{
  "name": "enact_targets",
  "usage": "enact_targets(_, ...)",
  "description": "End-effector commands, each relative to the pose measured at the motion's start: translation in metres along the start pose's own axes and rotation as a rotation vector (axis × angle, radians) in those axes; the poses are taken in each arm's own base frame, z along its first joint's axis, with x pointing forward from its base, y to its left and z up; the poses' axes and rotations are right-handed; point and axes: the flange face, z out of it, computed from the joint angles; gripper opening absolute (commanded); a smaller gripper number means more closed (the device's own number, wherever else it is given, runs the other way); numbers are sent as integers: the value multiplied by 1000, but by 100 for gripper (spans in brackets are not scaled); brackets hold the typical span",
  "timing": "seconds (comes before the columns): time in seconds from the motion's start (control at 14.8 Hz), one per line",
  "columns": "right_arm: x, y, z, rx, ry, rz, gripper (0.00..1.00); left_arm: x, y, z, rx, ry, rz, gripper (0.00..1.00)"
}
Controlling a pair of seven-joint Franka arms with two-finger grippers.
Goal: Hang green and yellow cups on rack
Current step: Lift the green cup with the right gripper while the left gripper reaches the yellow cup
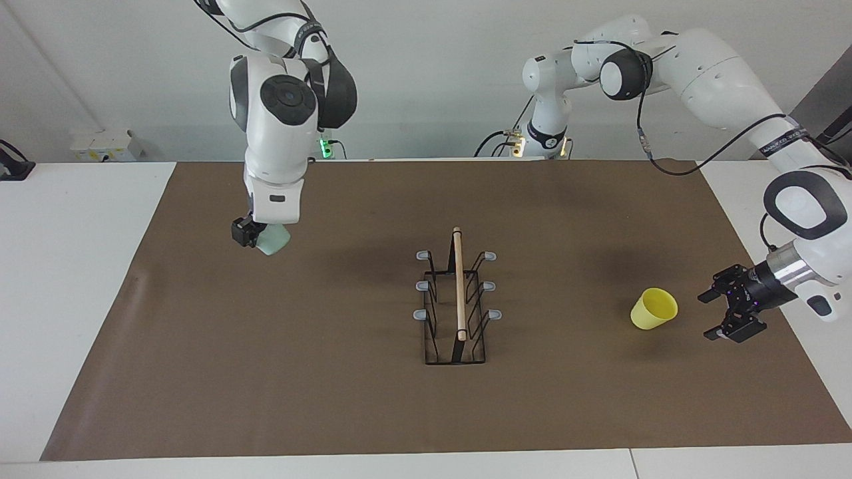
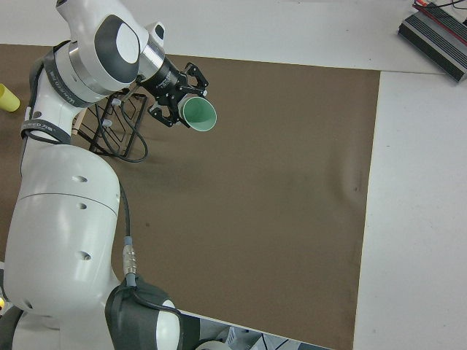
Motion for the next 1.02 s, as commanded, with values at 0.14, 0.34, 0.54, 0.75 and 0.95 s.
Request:
enact_targets(0.14, -19, 7, -17, 102, 176, 107, 0, 29, -26, 15, -52, -107, -268, 100)
enact_targets(0.34, -14, 5, -17, 136, 227, 173, 0, 44, -55, 23, -115, -208, -430, 100)
enact_targets(0.54, -5, 4, -22, 200, 330, 240, 0, 58, -80, 43, -148, -280, -525, 100)
enact_targets(0.75, -1, 1, -30, 256, 445, 308, 0, 59, -100, 54, -171, -325, -591, 100)
enact_targets(0.95, 4, -1, -34, 333, 583, 383, 0, 59, -108, 61, -169, -327, -613, 100)
